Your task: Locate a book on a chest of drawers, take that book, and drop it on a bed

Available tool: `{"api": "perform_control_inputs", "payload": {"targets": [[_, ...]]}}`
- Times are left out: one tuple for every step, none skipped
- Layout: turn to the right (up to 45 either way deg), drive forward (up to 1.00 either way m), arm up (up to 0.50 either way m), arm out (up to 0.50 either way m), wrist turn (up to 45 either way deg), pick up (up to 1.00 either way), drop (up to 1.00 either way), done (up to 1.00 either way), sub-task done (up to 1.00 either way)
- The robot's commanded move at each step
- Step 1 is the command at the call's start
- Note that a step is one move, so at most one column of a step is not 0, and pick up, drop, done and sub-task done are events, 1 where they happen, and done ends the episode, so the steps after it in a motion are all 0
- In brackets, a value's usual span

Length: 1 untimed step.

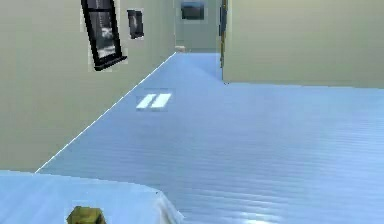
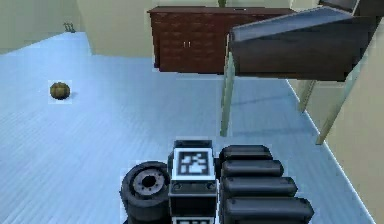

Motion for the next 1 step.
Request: {"api": "perform_control_inputs", "payload": {"targets": [[-45.0,0.00,0.00,0.00,0.0,0.00,0.00,0.00,0.00]]}}
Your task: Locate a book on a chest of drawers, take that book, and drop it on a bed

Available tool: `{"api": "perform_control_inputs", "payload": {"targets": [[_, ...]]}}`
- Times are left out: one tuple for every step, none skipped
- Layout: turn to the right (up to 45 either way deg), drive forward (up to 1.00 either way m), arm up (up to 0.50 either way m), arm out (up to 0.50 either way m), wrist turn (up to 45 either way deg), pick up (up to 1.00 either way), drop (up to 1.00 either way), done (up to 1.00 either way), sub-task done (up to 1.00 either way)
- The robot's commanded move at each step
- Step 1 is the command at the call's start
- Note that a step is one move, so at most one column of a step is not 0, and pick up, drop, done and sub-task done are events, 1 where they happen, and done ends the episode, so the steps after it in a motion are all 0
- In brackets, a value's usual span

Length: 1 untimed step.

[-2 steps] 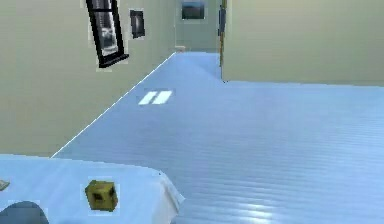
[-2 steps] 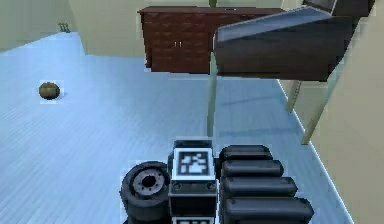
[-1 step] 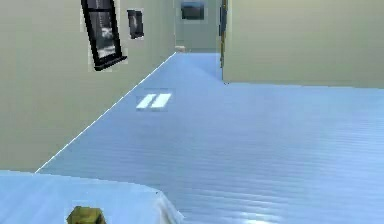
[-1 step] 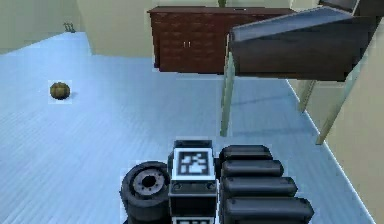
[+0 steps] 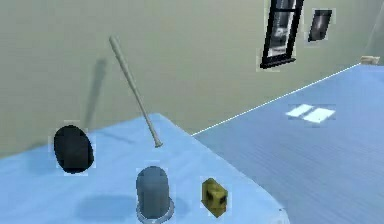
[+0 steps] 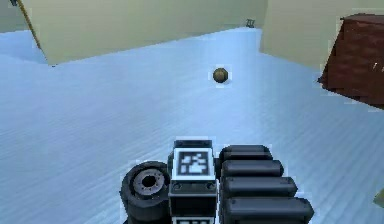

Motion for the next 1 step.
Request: {"api": "perform_control_inputs", "payload": {"targets": [[-45.0,0.00,0.00,0.00,0.0,0.00,0.00,0.00,0.00]]}}
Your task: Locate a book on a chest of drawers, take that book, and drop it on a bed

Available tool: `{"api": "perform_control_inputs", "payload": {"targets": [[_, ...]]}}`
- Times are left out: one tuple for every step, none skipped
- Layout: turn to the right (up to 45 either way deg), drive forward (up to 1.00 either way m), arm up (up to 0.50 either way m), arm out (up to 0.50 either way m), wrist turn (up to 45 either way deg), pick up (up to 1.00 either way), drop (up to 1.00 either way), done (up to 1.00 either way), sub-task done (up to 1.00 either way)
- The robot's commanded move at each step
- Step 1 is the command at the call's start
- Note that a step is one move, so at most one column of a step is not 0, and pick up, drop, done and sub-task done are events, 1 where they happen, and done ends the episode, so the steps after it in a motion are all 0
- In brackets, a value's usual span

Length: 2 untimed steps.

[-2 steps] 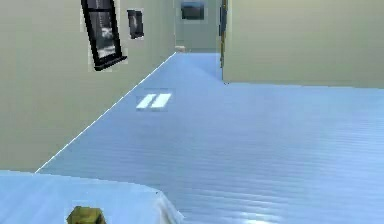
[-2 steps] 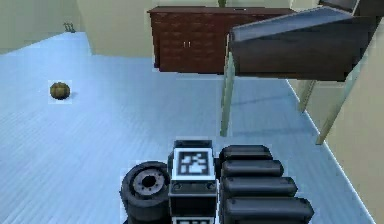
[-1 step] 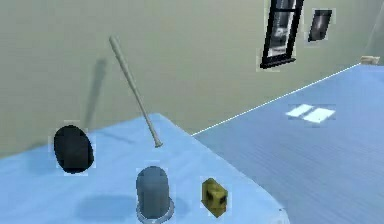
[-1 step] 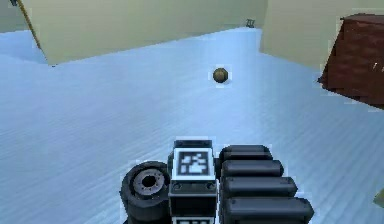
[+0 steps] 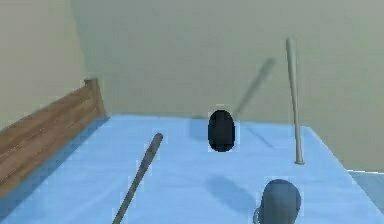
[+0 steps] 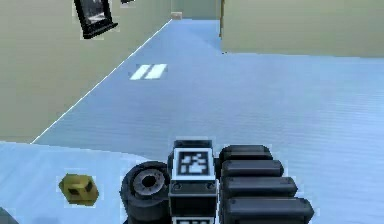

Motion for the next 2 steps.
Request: {"api": "perform_control_inputs", "payload": {"targets": [[-45.0,0.00,0.00,0.00,0.0,0.00,0.00,0.00,0.00],[-33.0,0.00,0.00,0.00,0.0,0.00,0.00,0.00,0.00]]}}
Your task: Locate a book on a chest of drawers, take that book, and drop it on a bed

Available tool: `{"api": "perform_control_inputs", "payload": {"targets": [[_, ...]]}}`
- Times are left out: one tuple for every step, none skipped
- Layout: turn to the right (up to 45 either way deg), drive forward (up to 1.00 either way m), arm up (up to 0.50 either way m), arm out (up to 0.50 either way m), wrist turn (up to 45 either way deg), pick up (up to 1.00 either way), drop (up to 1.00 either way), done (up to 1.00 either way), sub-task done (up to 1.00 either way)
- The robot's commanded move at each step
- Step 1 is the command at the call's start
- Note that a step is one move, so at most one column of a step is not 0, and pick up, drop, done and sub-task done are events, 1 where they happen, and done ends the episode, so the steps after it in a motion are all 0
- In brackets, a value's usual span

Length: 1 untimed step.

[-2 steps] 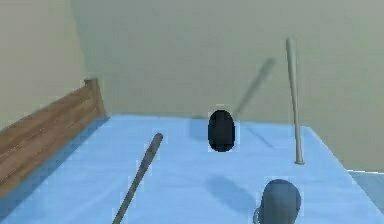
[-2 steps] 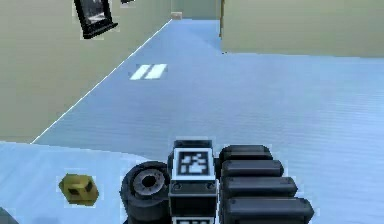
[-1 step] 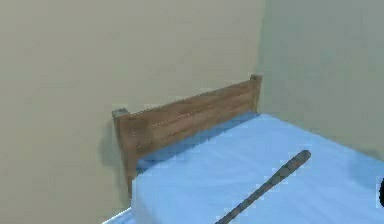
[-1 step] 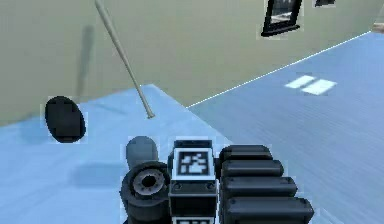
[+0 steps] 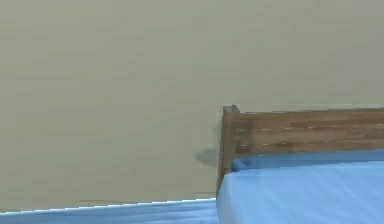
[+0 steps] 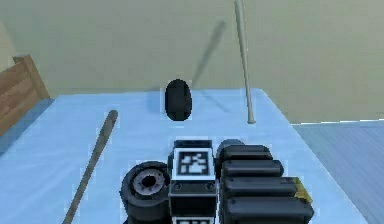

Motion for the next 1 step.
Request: {"api": "perform_control_inputs", "payload": {"targets": [[0.0,0.00,0.00,0.48,0.0,0.00,0.00,0.00,0.00]]}}
